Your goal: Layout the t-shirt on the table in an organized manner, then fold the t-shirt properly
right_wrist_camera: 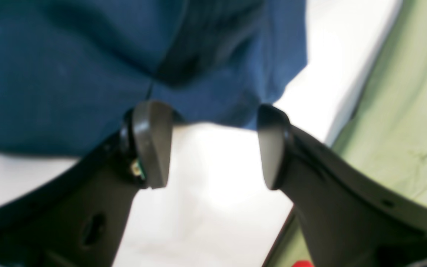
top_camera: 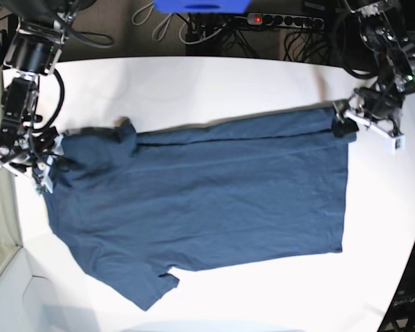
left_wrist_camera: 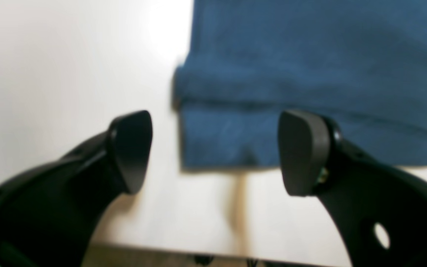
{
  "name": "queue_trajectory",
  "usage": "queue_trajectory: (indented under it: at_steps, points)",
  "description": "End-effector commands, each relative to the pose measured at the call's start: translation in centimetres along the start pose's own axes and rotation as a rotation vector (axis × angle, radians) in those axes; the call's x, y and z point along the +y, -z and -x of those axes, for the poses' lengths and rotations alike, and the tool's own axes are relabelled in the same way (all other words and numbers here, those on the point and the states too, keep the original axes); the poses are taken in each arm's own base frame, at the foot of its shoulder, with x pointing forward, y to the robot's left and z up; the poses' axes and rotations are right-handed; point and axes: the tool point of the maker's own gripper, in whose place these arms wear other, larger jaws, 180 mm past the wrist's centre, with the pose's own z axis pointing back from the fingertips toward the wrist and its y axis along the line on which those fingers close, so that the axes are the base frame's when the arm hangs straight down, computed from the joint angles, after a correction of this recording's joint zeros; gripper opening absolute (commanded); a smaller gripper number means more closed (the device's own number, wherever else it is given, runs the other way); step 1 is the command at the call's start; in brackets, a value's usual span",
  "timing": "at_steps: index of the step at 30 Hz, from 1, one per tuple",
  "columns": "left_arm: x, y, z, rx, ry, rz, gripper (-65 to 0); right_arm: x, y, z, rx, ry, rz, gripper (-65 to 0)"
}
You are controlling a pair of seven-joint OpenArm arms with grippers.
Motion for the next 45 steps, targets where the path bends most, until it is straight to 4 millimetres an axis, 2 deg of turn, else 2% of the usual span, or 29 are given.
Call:
queue_trajectory:
  at_steps: [1,14,24,29,31,32,36,43,45]
  points:
    - [-0.4,-0.1,-1.3,-0.042,0.002,0.016,-13.8,-1.5,-0.8,-1.4,-0.043,0.004,0.035,-28.4]
    - [0.3,0.1,1.8,0.027,-0.026,-0.001,-13.7,-1.4,-0.7,-1.5,-0.043,0.004,0.032,-28.4]
    - [1.4,2.1,5.0,0.127,-0.102,-0.001,-13.7,-1.2,-0.6,-2.0,-0.078,0.007,0.026,-28.4]
    - [1.2,2.3,4.8,0.124,-0.108,0.009,-14.3,-1.3,-0.6,-2.0,-0.077,0.006,0.029,-28.4]
    - [1.2,2.4,5.0,0.128,-0.108,0.013,-18.9,-1.4,-0.7,-2.0,-0.077,0.005,0.030,-28.4]
    - [0.9,2.4,4.9,0.127,-0.089,0.028,-23.8,-1.5,-0.7,-2.0,-0.076,0.005,0.031,-28.4]
    - [-0.1,2.3,4.9,0.126,0.018,0.092,-50.6,-1.5,-0.7,-2.0,-0.076,0.005,0.031,-28.4]
    - [-0.2,2.3,4.9,0.124,0.031,0.101,-53.8,-2.5,-1.0,-1.7,-0.071,-0.002,0.052,-28.4]
    - [-0.1,2.3,4.9,0.122,0.029,0.099,-58.5,-3.2,-1.2,-1.4,-0.071,0.014,0.066,-28.4]
